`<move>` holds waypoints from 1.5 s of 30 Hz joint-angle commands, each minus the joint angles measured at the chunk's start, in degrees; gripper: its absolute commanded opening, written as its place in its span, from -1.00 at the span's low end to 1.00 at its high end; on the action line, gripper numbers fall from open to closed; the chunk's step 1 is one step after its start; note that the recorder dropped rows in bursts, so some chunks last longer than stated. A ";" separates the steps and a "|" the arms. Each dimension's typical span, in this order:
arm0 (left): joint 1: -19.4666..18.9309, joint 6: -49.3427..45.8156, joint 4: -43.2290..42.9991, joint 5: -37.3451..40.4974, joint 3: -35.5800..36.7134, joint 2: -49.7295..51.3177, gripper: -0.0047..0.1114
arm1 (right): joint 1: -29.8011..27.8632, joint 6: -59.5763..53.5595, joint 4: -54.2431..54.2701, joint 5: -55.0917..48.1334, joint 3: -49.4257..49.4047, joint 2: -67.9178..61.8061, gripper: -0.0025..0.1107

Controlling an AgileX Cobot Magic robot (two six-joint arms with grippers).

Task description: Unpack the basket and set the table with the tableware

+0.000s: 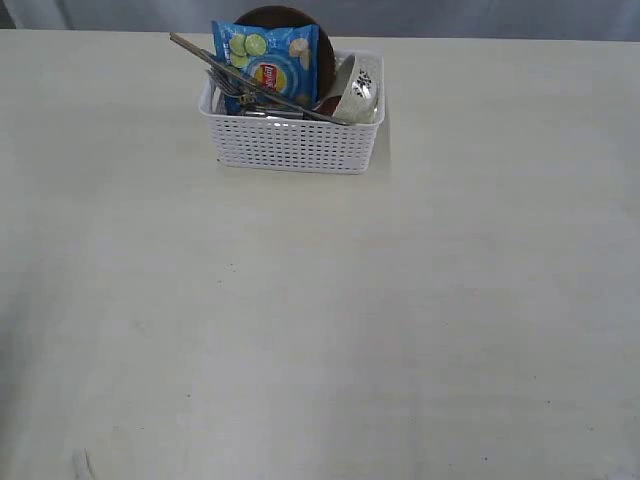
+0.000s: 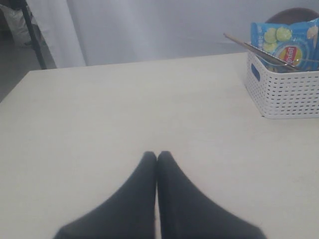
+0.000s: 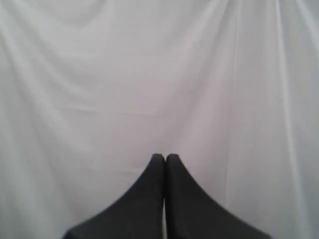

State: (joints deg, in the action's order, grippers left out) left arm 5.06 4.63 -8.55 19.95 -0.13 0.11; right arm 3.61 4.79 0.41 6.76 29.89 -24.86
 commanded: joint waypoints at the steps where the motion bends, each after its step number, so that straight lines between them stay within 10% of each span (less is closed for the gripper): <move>1: 0.29 0.13 0.21 -0.03 0.13 -0.11 -0.92 | 4.94 0.27 -0.41 -14.36 13.45 -20.10 -0.96; 7: 0.29 0.13 0.21 -0.03 0.13 -0.11 -0.92 | 21.85 -7.82 -0.41 -44.95 34.40 -54.75 -0.96; 12: 0.29 0.13 0.21 -0.03 0.13 -0.11 -0.92 | 28.78 -7.82 -0.41 -48.64 46.08 -70.65 -0.96; 39: 0.29 0.13 0.21 -0.03 0.13 -0.11 -0.92 | 29.33 -31.51 13.41 -76.09 94.78 -104.44 -0.96; 45: 0.29 0.13 0.21 -0.03 0.13 -0.11 -0.92 | 29.33 -31.79 13.25 -72.60 94.78 -106.14 -0.45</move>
State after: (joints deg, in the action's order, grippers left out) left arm 5.06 4.63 -8.55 19.95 -0.13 0.11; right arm 33.13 -26.13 13.70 -67.96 124.13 -130.83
